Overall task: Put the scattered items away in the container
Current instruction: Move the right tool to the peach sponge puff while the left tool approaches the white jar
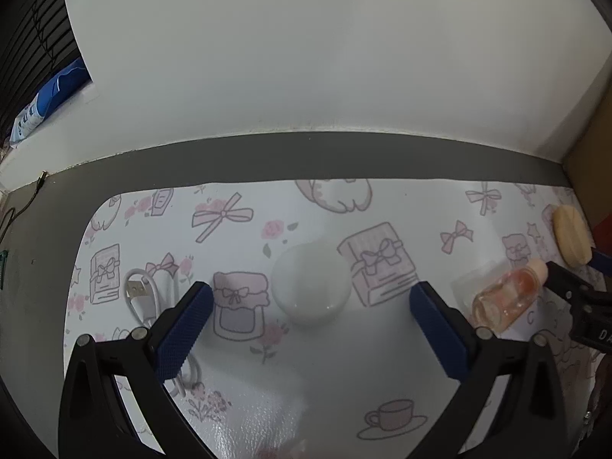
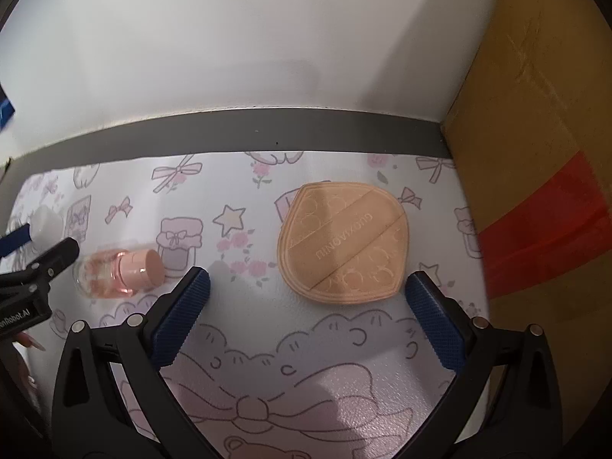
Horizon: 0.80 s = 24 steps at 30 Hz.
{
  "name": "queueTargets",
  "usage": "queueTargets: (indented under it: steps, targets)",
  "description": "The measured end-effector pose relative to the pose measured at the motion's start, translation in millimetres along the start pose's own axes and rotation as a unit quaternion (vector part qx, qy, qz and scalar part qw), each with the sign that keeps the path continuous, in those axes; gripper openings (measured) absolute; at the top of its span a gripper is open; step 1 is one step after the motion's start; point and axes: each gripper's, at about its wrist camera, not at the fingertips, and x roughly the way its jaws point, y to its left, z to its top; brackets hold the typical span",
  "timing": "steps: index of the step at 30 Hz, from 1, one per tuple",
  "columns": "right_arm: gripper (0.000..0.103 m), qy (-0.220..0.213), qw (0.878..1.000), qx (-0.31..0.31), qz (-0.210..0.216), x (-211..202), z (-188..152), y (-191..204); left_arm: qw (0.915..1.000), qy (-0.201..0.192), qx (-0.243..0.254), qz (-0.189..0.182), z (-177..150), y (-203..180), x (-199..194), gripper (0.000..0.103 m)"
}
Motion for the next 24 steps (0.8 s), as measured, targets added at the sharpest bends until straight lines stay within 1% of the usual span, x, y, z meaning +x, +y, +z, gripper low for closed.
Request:
queueTargets:
  steps: [10, 11, 12, 13, 14, 15, 16, 17, 18, 19, 20, 21, 23, 24]
  targets:
    - [0.103, -0.003, 1.000, -0.001, 0.001, 1.6, -1.8, -5.0, 0.9999, -0.012, -0.003, 0.000, -5.3, -2.1, -3.9, 0.102]
    - [0.103, -0.003, 1.000, -0.001, 0.001, 1.7, -1.9, -5.5, 0.9999, -0.013, -0.002, 0.000, -6.2, -2.4, -4.7, 0.102]
    - [0.103, -0.004, 1.000, -0.001, 0.001, 1.3, -1.9, -4.7, 0.9999, -0.015, -0.001, -0.001, -5.7, 0.4, -1.9, 0.099]
    - [0.102, -0.003, 1.000, 0.001, 0.001, 1.2, -1.4, -6.2, 0.9999, -0.016, 0.001, -0.002, -5.8, 0.7, -1.9, 0.096]
    - [0.100, -0.004, 1.000, 0.001, 0.001, 0.8, -1.6, -7.6, 0.9997, -0.022, 0.004, -0.004, -6.2, -0.9, -4.8, 0.083]
    - [0.095, -0.005, 1.000, 0.001, 0.001, -0.1, -1.5, -8.4, 0.9996, -0.027, 0.007, -0.006, -6.2, -2.5, -7.4, 0.066]
    - [0.089, -0.006, 1.000, 0.001, 0.000, -1.2, -0.8, -10.0, 0.9995, -0.030, 0.009, -0.006, -5.8, -4.5, -9.7, 0.057]
    - [0.085, -0.008, 1.000, 0.002, 0.000, -2.4, -0.3, -11.4, 0.9995, -0.030, 0.010, -0.007, -5.3, -6.0, -10.8, 0.043]
    - [0.078, -0.009, 1.000, 0.002, 0.000, -3.4, 0.1, -12.9, 0.9995, -0.029, 0.011, -0.007, -4.7, -7.4, -11.5, 0.035]
    - [0.070, -0.011, 1.000, 0.001, -0.001, -4.2, 0.3, -14.6, 0.9995, -0.028, 0.011, -0.006, -4.2, -8.1, -11.5, 0.035]
    - [0.065, -0.013, 1.000, 0.001, -0.001, -4.9, 0.8, -17.7, 0.9996, -0.028, 0.007, -0.006, -4.3, -7.6, -11.5, 0.035]
    - [0.057, -0.014, 1.000, 0.000, -0.001, -5.6, 1.2, -19.7, 0.9996, -0.029, 0.007, -0.006, -4.7, -7.4, -11.6, 0.035]
    - [0.054, -0.012, 1.000, -0.004, 0.000, -5.3, 1.9, -21.2, 0.9996, -0.028, 0.007, -0.005, -4.8, -7.0, -11.7, 0.035]
    - [0.049, -0.012, 1.000, -0.005, 0.000, -5.4, 2.1, -21.7, 0.9996, -0.027, 0.006, -0.006, -4.7, -6.7, -11.6, 0.035]
